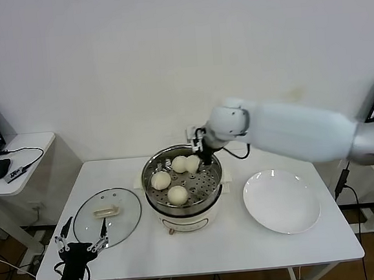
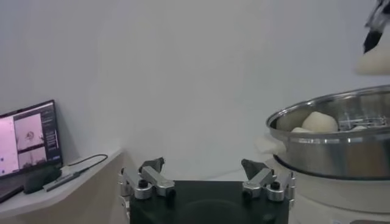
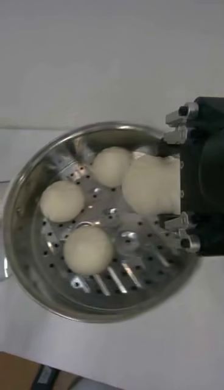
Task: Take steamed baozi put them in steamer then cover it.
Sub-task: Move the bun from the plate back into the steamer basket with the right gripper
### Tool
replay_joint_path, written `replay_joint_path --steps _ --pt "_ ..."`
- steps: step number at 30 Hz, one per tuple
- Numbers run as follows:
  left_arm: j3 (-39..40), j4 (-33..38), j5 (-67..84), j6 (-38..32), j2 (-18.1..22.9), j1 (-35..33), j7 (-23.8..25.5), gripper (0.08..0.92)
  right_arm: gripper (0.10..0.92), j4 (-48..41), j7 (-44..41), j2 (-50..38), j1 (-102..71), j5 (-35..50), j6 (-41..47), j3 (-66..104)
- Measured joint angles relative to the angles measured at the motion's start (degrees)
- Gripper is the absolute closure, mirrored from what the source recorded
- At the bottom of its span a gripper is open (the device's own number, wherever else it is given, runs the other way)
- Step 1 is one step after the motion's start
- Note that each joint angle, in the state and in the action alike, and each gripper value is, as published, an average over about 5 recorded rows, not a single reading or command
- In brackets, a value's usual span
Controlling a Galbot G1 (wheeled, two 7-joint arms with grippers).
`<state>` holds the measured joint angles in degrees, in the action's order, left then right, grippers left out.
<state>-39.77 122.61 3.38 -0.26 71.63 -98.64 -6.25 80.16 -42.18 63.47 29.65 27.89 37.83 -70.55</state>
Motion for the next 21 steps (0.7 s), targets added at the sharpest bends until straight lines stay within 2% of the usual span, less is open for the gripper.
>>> replay_joint_path --steps 8,21 --pt "-0.1 -0.4 0.0 -0.2 -0.1 0.0 0.0 0.177 0.440 -3.7 2.4 3.4 -3.5 -0.6 2.0 -0.3" --pt "0.2 -0.5 -0.2 -0.2 0.1 0.1 0.0 0.177 0.440 -5.7 3.5 3.8 -6.7 -3.3 3.2 -0.2"
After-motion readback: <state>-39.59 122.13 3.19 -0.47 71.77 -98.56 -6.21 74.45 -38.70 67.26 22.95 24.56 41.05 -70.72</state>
